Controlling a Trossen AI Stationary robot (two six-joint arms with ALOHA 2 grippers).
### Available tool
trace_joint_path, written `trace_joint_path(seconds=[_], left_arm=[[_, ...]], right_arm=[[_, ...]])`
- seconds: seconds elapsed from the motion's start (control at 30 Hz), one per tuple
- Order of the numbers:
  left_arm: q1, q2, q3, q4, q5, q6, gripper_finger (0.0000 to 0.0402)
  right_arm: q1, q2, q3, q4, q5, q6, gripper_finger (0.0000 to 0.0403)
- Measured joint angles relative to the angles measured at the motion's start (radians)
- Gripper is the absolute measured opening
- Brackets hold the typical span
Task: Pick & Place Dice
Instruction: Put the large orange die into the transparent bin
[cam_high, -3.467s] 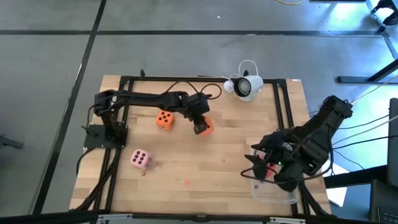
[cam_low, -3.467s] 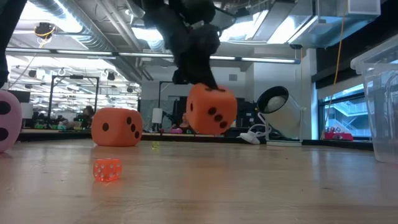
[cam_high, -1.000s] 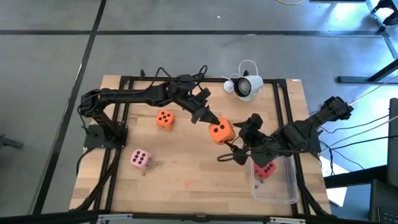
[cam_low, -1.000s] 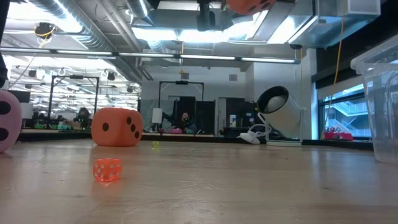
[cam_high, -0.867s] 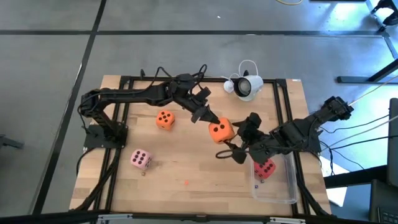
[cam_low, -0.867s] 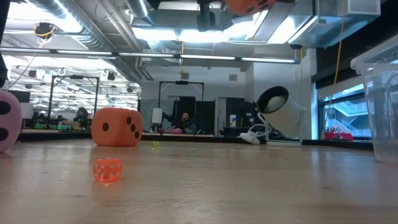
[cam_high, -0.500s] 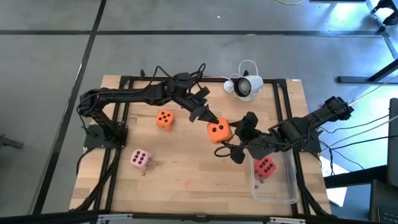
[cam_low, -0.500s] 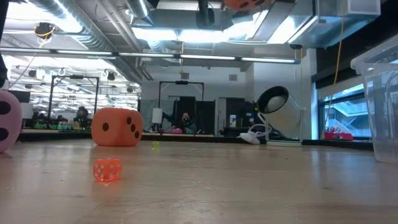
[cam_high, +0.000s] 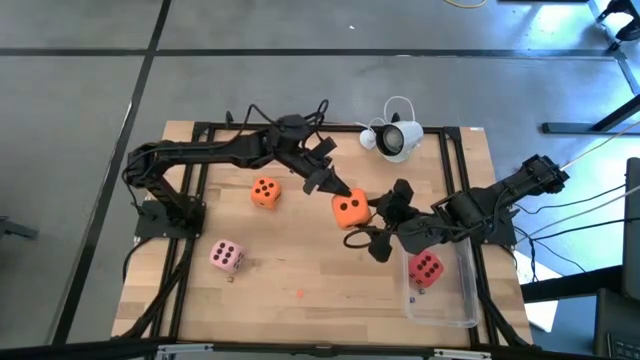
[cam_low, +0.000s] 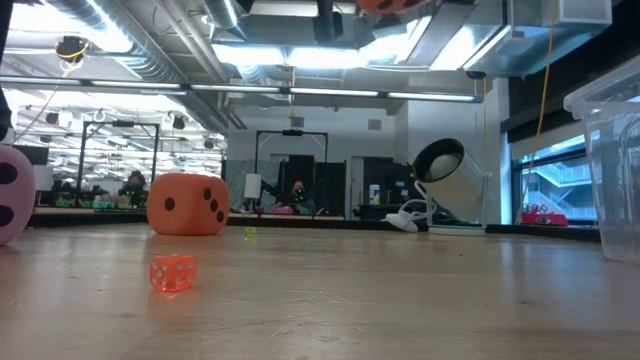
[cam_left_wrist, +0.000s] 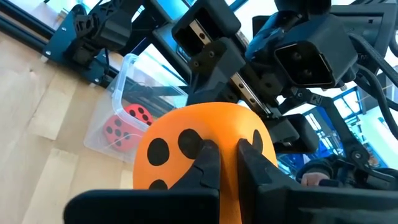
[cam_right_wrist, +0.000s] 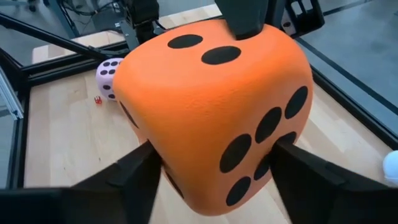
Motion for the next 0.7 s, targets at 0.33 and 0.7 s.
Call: trace_joint_path(seconds=[0.33, 0.7], left_arm=[[0.000, 0.002, 0.000, -0.002, 0.001, -0.008, 0.0001], [-0.002, 0.003, 0.000, -0.001, 0.000, -0.007, 0.0001]], right_arm=[[0.000, 0.000, 0.000, 0.033, -0.020, 0.031, 0.0206], [-0.001, 0.000, 0.000, 0.047, -0.055, 0.060, 0.0201]])
